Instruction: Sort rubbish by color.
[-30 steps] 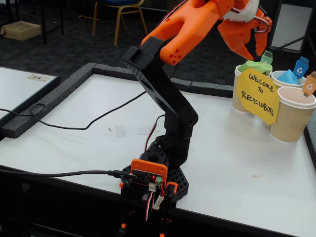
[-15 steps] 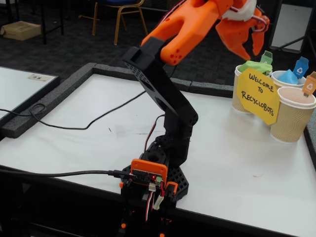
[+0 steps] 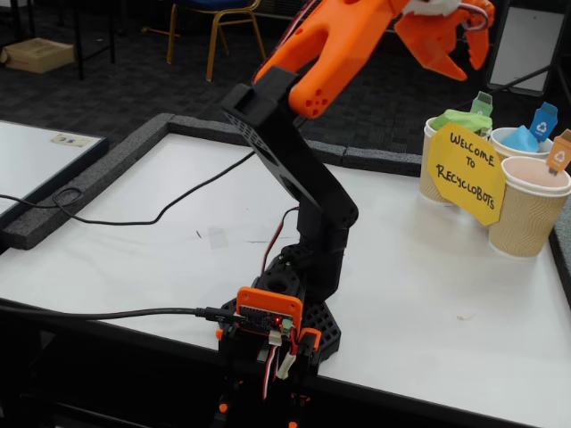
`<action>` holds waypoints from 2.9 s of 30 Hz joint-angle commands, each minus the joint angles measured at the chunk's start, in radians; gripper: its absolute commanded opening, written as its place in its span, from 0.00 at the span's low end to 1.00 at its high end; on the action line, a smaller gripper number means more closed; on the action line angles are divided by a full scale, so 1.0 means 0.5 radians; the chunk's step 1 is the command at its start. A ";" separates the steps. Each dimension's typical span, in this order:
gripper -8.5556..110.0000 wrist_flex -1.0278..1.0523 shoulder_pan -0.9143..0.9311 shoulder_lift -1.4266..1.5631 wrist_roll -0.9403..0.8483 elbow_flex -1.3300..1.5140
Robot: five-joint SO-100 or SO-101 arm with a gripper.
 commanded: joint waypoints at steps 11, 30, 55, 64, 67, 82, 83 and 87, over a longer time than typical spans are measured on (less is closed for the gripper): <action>0.07 0.003 0.819 0.144 -0.021 0.058; 0.07 0.298 1.264 0.095 -0.021 0.245; 0.07 0.264 0.761 0.061 -0.021 0.328; 0.07 0.163 0.396 0.061 -0.021 0.325; 0.07 0.147 0.264 0.061 -0.021 0.334; 0.07 -0.107 -0.408 0.071 -0.021 0.153; 0.07 -0.110 -0.460 0.071 -0.021 0.138; 0.07 -0.110 -0.681 0.077 -0.021 0.126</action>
